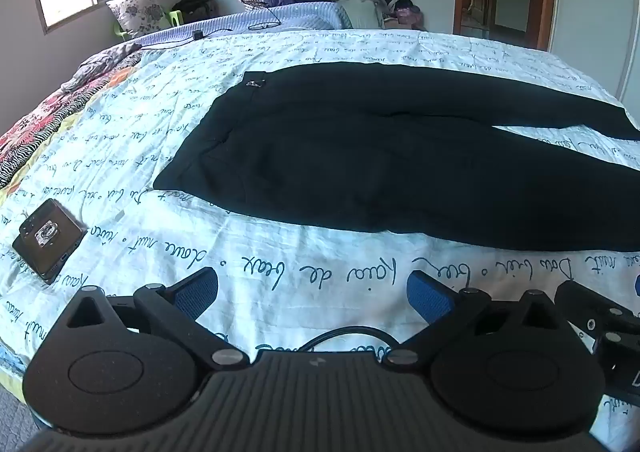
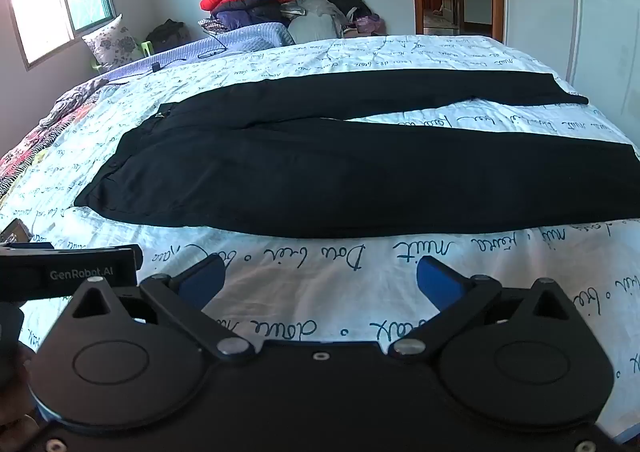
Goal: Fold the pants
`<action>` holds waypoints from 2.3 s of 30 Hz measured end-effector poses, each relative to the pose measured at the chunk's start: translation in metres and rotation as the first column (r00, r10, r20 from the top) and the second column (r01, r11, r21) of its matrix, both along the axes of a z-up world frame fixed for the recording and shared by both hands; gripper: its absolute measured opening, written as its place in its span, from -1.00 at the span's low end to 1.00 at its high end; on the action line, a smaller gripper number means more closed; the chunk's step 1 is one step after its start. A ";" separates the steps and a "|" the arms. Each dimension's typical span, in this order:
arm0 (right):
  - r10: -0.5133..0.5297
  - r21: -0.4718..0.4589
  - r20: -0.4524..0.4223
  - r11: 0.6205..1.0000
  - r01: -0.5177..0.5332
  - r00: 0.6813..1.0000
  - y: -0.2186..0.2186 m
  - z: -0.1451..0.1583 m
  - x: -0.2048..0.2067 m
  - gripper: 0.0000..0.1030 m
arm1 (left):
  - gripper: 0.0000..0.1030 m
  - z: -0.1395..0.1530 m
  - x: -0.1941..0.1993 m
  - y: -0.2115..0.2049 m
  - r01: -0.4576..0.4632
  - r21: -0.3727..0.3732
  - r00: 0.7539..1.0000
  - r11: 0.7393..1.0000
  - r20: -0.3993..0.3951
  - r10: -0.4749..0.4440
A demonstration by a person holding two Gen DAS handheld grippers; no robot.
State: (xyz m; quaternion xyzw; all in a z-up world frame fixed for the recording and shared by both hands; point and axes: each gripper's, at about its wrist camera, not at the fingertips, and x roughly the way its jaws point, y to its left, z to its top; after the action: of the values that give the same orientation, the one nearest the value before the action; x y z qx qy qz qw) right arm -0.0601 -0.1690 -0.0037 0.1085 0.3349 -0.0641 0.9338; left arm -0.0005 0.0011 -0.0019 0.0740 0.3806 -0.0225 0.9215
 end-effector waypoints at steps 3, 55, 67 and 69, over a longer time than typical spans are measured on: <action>0.000 0.002 0.000 1.000 0.000 1.000 0.000 0.000 0.000 1.00 | 0.99 0.000 0.000 0.001 -0.001 -0.002 1.000 1.000 -0.001 0.001; 0.799 -0.167 -0.200 0.543 -0.823 0.567 0.081 -0.020 0.479 -0.80 | 0.93 0.026 0.366 0.088 -0.143 -0.209 0.987 0.967 -0.096 0.125; 0.860 -0.679 -0.133 0.283 -0.678 0.492 0.117 0.000 0.335 -0.81 | 0.70 -0.009 0.441 0.090 -0.297 -0.547 0.928 0.783 -0.359 0.101; 0.865 -0.718 -0.126 0.259 -0.646 0.486 0.120 -0.001 0.326 -0.82 | 0.12 -0.018 0.442 0.094 -0.344 -0.569 0.905 0.747 -0.411 0.104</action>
State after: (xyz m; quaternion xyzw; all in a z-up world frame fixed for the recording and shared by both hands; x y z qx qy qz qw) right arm 0.2656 -0.0492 -0.0044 -0.4123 0.1515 0.2953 0.8485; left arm 0.4417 0.0952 -0.0198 -0.2904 0.5162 -0.0482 0.8043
